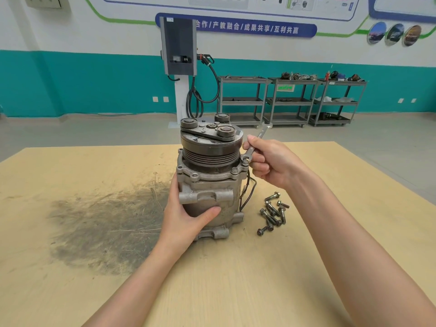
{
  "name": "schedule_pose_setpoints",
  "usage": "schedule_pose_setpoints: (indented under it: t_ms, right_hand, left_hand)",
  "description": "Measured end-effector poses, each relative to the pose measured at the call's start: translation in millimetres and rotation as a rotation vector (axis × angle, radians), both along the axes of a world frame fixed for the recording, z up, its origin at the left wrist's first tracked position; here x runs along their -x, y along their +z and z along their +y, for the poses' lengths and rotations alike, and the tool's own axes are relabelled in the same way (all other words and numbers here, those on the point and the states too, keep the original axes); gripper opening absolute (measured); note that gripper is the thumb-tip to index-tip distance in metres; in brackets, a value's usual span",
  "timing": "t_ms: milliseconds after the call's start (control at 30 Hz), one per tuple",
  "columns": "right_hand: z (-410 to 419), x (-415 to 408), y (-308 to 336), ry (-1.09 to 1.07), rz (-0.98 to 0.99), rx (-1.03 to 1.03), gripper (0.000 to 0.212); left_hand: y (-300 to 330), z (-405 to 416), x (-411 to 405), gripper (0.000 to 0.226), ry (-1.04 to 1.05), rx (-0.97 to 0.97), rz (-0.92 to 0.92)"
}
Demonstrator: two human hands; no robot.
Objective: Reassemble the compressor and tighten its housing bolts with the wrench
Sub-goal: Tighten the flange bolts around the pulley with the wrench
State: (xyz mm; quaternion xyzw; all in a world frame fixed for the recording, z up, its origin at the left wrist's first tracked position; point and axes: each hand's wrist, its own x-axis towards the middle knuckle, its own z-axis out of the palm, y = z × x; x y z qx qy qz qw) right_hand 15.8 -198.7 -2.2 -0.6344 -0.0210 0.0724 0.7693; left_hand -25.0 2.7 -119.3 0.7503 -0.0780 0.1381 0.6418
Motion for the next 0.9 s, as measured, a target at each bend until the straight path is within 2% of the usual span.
schedule_pose_setpoints:
  t_ms: [100,200,333,467,567,700,800,900]
  right_hand:
    - [0,0,-1,0.029,0.019,0.005,0.025]
    - [-1,2,-4,-0.005,0.005,-0.057,0.008]
    - [-6,5,-8,-0.026,-0.008,-0.199,0.021]
    - [-11,12,-17,-0.061,-0.095,-0.279,0.025]
    - [-6,19,-33,-0.249,-0.274,-0.292,0.036]
    - [9,31,-54,-0.551,-0.614,-0.129,0.034]
    - [19,41,-59,-0.629,-0.839,-0.033,0.024]
    - [23,45,-63,-0.634,-1.077,0.202,0.022]
  left_hand:
    - [0,0,0,0.112,0.001,0.005,0.005]
    - [0,0,0,0.110,-0.005,0.012,0.012]
    - [0,0,0,0.111,-0.011,0.013,0.007]
    - [0,0,1,0.110,-0.015,0.009,0.005]
    - [0,0,2,0.110,-0.013,0.007,0.002]
    - [1,-1,2,0.113,-0.014,0.014,0.004]
    - [1,-1,2,0.113,-0.020,0.022,0.007]
    - [2,-1,3,0.112,-0.013,0.019,-0.002]
